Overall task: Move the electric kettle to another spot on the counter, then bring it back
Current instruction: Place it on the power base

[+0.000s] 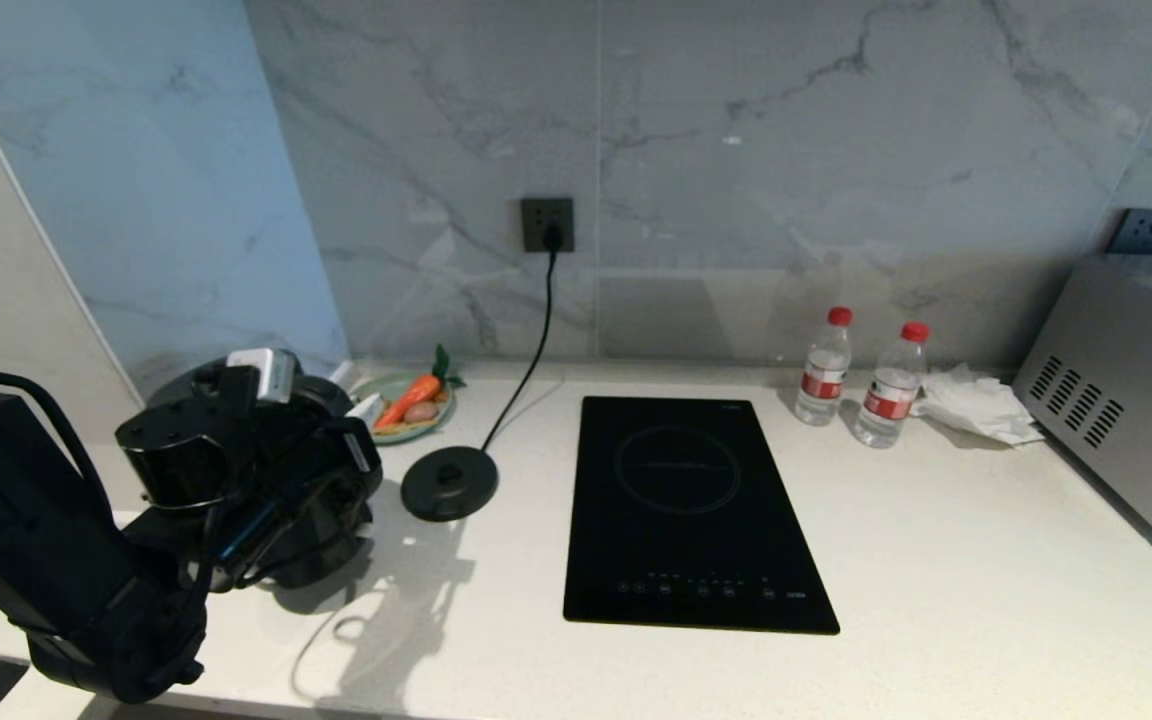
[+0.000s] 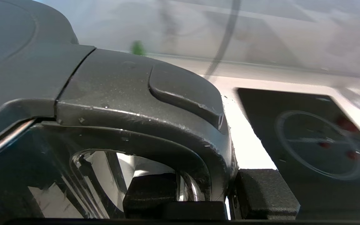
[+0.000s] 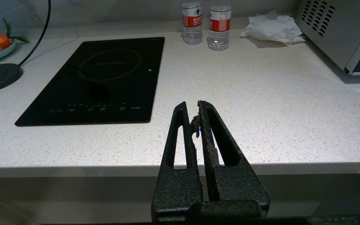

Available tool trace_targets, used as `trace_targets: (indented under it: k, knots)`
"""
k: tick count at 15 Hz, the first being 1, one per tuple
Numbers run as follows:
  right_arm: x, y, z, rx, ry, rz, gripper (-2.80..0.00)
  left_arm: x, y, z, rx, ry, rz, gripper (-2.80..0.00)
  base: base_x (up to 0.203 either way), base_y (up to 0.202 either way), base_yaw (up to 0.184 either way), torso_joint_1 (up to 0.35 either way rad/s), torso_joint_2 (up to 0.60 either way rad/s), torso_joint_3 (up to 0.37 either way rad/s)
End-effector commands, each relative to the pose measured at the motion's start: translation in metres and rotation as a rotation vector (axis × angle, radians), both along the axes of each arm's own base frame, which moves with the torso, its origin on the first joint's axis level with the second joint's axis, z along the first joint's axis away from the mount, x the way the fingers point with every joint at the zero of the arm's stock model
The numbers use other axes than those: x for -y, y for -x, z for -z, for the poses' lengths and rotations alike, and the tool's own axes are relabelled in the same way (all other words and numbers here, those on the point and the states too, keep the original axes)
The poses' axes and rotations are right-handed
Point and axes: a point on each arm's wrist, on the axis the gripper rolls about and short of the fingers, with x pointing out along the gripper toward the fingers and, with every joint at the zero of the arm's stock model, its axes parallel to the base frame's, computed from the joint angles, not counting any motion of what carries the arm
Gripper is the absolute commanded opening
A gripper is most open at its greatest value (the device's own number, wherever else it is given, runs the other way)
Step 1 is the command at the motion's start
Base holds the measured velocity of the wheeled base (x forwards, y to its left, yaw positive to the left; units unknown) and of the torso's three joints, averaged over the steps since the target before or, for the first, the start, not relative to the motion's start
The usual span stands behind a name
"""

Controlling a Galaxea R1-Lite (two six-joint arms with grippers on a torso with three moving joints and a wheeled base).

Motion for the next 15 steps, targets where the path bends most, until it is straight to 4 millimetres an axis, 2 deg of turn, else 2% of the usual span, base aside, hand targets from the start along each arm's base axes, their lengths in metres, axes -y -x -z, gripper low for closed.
trace_targets:
  k: [1,6,15]
  knots:
    - [0.0,0.0,0.0,-0.001,0.0,0.0,-2.8,0.011,0.0,-0.003,0.02,0.003,0.017,-2.8,0.0,0.0,0.0,0.0,0.0,0.0]
    - [0.0,0.0,0.0,-0.001,0.0,0.0,-2.8,0.029,-0.007,-0.01,0.015,-0.006,-0.003,-2.8,0.0,0.0,0.0,0.0,0.0,0.0]
    - [0.0,0.0,0.0,-0.001,0.0,0.0,-2.8,0.046,-0.027,-0.022,0.007,-0.007,-0.041,-2.8,0.0,0.0,0.0,0.0,0.0,0.0]
